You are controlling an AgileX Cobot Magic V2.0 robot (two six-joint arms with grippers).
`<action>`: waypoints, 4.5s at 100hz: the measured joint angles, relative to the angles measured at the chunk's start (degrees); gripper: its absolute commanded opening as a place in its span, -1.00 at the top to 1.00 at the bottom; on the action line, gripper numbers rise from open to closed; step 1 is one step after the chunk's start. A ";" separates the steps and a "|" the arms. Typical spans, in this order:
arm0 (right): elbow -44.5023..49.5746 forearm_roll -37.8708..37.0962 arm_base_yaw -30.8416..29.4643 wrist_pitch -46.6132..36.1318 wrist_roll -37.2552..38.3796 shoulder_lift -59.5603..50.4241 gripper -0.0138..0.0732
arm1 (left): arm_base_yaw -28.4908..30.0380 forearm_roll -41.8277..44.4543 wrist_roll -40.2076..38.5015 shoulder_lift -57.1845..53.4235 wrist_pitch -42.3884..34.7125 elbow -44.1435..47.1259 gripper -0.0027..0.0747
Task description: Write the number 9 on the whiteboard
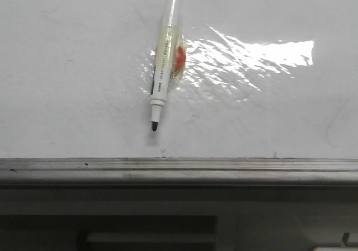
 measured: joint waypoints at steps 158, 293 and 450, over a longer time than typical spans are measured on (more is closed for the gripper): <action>0.00 27.15 0.00 -14.08 0.70 0.00 0.80 | 0.00 -25.13 0.00 0.00 -1.60 0.07 0.98; -27.99 5.96 3.94 21.12 -0.27 14.48 -0.28 | -30.26 -38.82 30.27 48.38 14.33 -34.11 -0.06; -27.99 39.04 14.88 27.00 -33.34 22.95 -0.28 | -53.91 -39.48 39.97 60.05 3.31 -35.40 0.98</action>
